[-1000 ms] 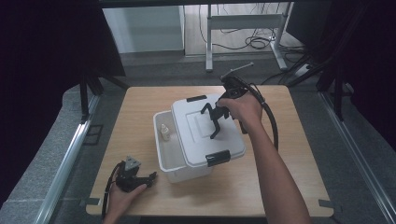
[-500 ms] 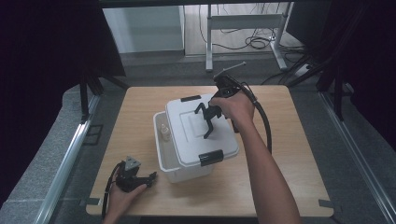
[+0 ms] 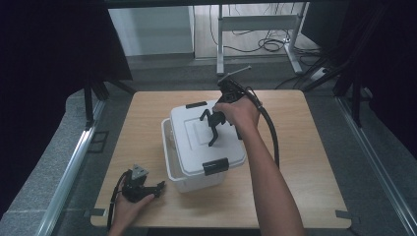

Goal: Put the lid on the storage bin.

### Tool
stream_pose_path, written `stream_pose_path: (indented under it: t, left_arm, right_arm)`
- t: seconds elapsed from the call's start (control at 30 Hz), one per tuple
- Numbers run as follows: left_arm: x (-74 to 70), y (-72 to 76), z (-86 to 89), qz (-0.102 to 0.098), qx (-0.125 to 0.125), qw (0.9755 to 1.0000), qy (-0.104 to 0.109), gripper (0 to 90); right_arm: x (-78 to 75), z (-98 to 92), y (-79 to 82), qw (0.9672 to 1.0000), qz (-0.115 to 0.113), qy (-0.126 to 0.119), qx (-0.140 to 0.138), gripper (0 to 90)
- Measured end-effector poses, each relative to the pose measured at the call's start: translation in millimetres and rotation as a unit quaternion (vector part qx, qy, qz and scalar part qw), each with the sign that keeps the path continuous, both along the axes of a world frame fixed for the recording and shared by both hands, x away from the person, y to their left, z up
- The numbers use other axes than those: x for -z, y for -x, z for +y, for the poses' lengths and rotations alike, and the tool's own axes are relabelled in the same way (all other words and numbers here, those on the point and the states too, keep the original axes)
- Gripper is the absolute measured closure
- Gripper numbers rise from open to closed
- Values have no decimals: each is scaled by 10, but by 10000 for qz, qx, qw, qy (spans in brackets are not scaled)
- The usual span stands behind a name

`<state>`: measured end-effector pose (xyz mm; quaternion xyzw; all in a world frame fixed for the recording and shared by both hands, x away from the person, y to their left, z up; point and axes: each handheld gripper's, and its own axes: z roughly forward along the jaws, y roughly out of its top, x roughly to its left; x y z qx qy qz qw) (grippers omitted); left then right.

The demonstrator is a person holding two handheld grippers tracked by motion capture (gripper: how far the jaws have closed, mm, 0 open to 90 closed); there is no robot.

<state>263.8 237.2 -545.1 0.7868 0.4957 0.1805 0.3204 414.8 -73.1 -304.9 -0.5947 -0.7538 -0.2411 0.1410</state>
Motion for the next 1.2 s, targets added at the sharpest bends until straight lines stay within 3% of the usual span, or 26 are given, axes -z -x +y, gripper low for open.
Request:
stream_pose_path:
  t: [0.43, 1.2]
  left_arm:
    - [-1, 1, -2, 4, 26, 10000, 0, 124]
    - [0, 1, -2, 3, 41, 10000, -3, 124]
  right_arm:
    - [80, 228, -36, 9999, 95, 52, 19, 850]
    - [217, 435, -105, 9997, 142, 184, 9, 850]
